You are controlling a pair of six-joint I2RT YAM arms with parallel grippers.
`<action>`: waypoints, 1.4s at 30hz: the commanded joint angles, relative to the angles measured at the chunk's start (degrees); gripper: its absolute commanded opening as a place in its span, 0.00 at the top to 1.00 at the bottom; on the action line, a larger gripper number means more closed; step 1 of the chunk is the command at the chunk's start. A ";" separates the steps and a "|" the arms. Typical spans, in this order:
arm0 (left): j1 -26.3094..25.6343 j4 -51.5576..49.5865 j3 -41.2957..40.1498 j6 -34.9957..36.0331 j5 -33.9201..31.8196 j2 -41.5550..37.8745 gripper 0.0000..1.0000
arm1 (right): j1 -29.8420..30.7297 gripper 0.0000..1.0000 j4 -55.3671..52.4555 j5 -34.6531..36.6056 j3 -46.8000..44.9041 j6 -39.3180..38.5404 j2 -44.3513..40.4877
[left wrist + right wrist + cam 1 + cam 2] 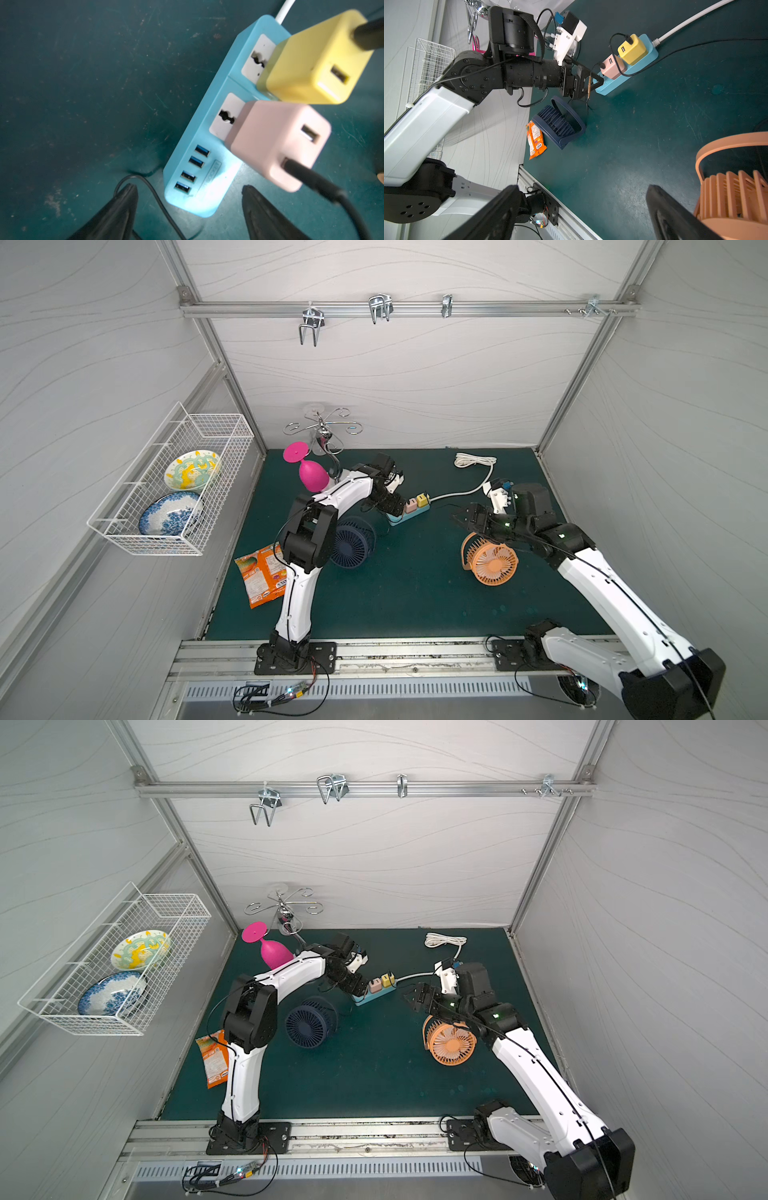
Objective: Unplug the desk fan from the power strip
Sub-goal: Adjust the socket at the center of the board.
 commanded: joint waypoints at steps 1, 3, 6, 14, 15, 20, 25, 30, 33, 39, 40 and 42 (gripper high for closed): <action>-0.39 1.40 0.15 1.07 1.53 2.33 0.21 | 0.23 0.01 0.47 -0.93 -0.20 -0.48 -0.56; -0.40 1.40 0.06 0.69 2.08 2.68 0.25 | 0.23 0.01 0.44 -0.95 -0.09 -0.70 -0.64; -0.52 1.63 -0.53 0.31 3.26 2.95 0.26 | 0.14 0.01 0.60 -0.93 -0.10 -0.80 -0.52; -2.06 1.83 -0.40 -0.48 4.50 3.67 0.30 | -0.21 0.01 0.45 -1.20 0.09 -0.98 0.11; -2.32 1.88 -0.55 -0.80 4.87 3.37 0.32 | -0.29 0.01 0.39 -1.01 0.08 -1.18 0.06; -4.11 3.70 -3.88 -2.07 5.00 0.39 0.37 | -0.85 0.01 0.12 -0.48 0.30 -0.98 1.42; -5.28 7.31 -9.76 -5.27 1.27 -3.05 0.35 | -0.89 0.03 -2.33 1.71 3.71 0.17 5.52; -5.89 13.45 -16.27 -8.06 -2.59 -5.34 0.32 | -0.31 0.06 -10.47 5.72 12.55 0.19 13.16; -6.10 16.56 -18.56 -9.28 -3.74 -6.76 0.32 | 0.35 0.09 -16.04 7.02 19.17 -0.24 19.32; -6.10 20.71 -20.33 -9.57 -3.54 -8.61 0.32 | 3.01 0.15 -21.63 9.71 28.03 -0.36 29.35; -6.10 21.00 -20.40 -9.69 -3.29 -8.63 0.32 | 3.29 0.16 -22.36 10.18 29.16 -0.06 31.01; -6.06 22.10 -20.98 -9.58 -2.77 -8.87 0.32 | 3.90 0.18 -23.51 10.83 31.19 0.79 33.86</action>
